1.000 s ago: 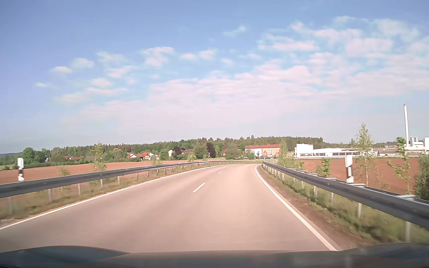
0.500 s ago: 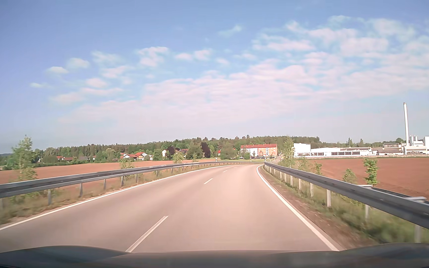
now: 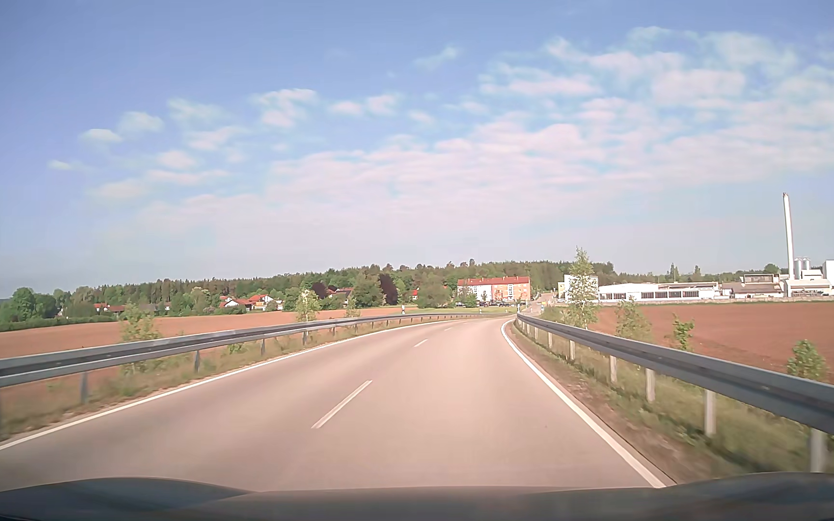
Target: Follow the waypoints while adhering to traffic rules and regulations
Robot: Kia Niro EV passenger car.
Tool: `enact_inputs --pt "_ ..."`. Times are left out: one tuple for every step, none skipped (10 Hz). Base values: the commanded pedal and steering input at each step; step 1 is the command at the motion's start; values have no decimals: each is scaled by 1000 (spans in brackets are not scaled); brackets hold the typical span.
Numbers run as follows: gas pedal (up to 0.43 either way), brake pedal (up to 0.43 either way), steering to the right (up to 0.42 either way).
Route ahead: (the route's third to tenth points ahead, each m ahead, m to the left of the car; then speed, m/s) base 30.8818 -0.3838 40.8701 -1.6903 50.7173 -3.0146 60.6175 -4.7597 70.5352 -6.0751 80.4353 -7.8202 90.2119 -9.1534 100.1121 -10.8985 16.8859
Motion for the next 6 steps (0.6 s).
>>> enact_inputs --pt "150 0 11" --pt "150 0 12" --pt "150 0 12" --pt "150 0 12" --pt "150 0 14" --pt "150 0 14"
